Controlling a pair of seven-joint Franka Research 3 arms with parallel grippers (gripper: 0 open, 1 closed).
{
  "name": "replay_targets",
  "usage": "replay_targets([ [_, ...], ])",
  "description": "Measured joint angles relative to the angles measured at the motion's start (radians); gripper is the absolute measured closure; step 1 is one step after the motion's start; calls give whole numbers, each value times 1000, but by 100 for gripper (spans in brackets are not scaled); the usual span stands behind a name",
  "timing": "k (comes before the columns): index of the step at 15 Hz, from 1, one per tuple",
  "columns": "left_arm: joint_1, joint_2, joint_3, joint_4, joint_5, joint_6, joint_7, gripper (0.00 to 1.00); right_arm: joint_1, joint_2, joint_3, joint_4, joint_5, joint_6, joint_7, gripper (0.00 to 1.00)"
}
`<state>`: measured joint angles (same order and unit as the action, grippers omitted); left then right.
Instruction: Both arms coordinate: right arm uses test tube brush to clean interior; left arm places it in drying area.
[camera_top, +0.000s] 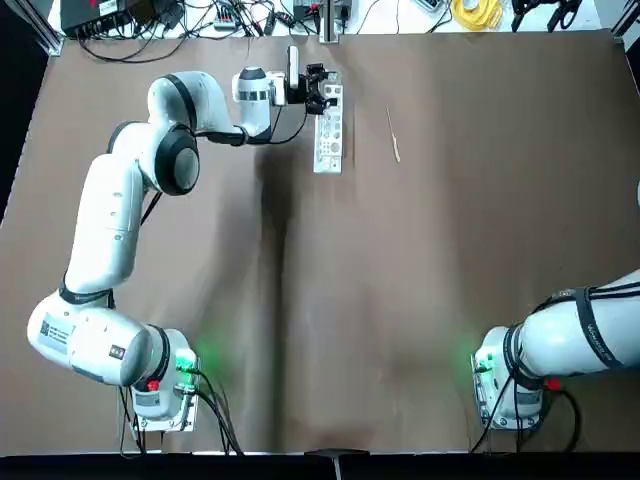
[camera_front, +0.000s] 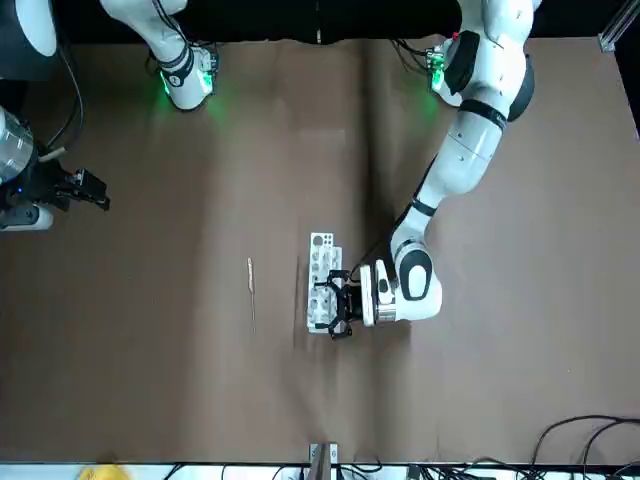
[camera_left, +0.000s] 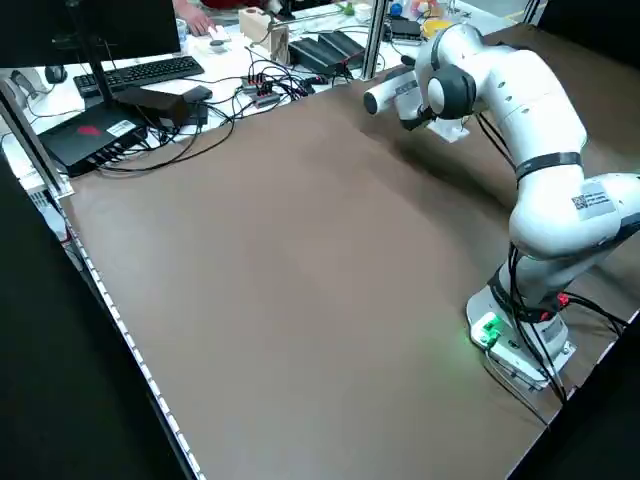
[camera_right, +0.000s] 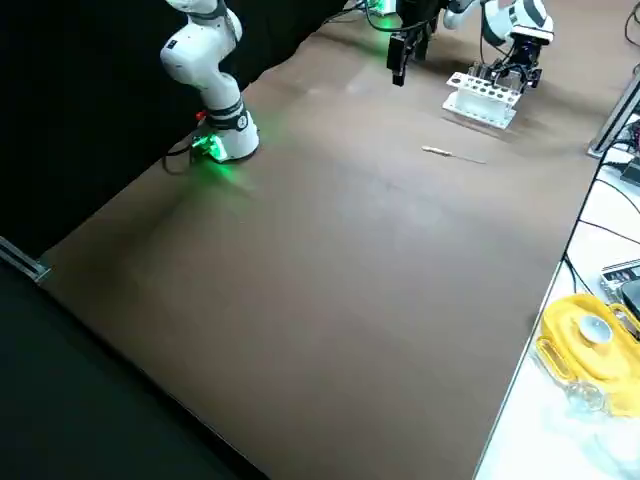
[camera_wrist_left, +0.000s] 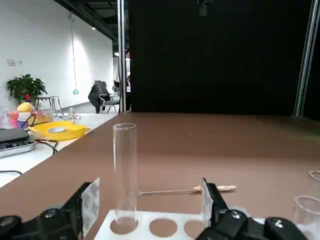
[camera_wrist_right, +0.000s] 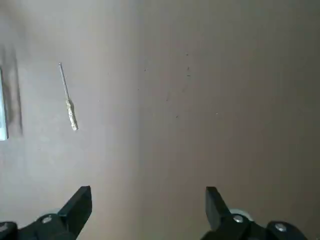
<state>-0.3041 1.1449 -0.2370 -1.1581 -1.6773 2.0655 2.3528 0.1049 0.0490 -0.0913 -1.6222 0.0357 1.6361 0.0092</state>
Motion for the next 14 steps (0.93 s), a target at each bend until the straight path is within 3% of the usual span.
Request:
replay_targets([
  [4,-14,16,0,20,-1,14,1,10,-14,0,-1,0,0,0,0,0],
  [6,-14,17,1,23,-1,14,19,26,-14,0,-1,0,0,0,0,0],
  [8,-14,18,5,25,-1,14,27,30,-14,0,-1,0,0,0,0,0],
  [10,-14,18,7,26,-1,15,30,44,-14,1,-1,0,0,0,0,0],
  [14,-14,18,9,26,-1,15,31,46,-14,1,-1,0,0,0,0,0],
])
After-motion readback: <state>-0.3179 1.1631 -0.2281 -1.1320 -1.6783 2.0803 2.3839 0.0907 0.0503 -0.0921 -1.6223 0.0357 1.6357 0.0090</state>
